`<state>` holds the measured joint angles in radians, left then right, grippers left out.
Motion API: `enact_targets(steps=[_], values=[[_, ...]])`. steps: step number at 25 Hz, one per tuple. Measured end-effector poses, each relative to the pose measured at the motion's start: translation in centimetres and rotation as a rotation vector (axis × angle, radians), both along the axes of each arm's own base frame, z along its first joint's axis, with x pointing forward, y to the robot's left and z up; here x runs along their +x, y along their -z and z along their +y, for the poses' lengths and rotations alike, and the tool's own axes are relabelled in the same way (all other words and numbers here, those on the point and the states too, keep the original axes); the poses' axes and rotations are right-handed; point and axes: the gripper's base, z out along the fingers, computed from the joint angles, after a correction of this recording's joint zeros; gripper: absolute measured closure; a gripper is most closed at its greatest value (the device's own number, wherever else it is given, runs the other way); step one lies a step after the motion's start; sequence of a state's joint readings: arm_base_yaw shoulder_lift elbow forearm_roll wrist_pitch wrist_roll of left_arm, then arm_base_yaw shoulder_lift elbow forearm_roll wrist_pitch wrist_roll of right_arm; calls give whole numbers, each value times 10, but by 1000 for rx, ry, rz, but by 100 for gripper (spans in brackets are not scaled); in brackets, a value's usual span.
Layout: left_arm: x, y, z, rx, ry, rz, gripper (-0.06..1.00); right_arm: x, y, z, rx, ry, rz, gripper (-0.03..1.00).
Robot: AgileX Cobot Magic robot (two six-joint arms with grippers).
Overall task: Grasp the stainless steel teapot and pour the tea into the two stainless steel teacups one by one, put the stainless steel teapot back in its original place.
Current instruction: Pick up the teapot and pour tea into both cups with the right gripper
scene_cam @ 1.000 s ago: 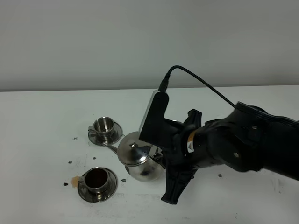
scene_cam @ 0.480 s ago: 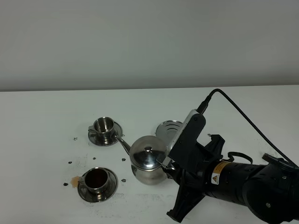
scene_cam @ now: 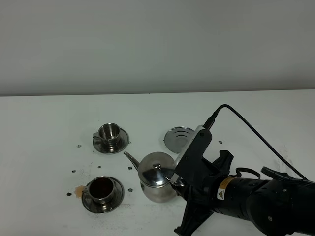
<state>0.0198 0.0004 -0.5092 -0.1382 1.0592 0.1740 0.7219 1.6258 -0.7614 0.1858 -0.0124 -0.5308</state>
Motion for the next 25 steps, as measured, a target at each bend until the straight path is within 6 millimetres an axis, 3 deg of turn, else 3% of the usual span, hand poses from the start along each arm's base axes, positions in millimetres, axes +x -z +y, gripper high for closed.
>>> enact_targets(steps=[12,25], values=[[0,0,0,-1,-1,0,46,4,12,9,54,55,-6,88],[0,0,0,-1,-1,0,46,5,39,6,53,104,-35,88]])
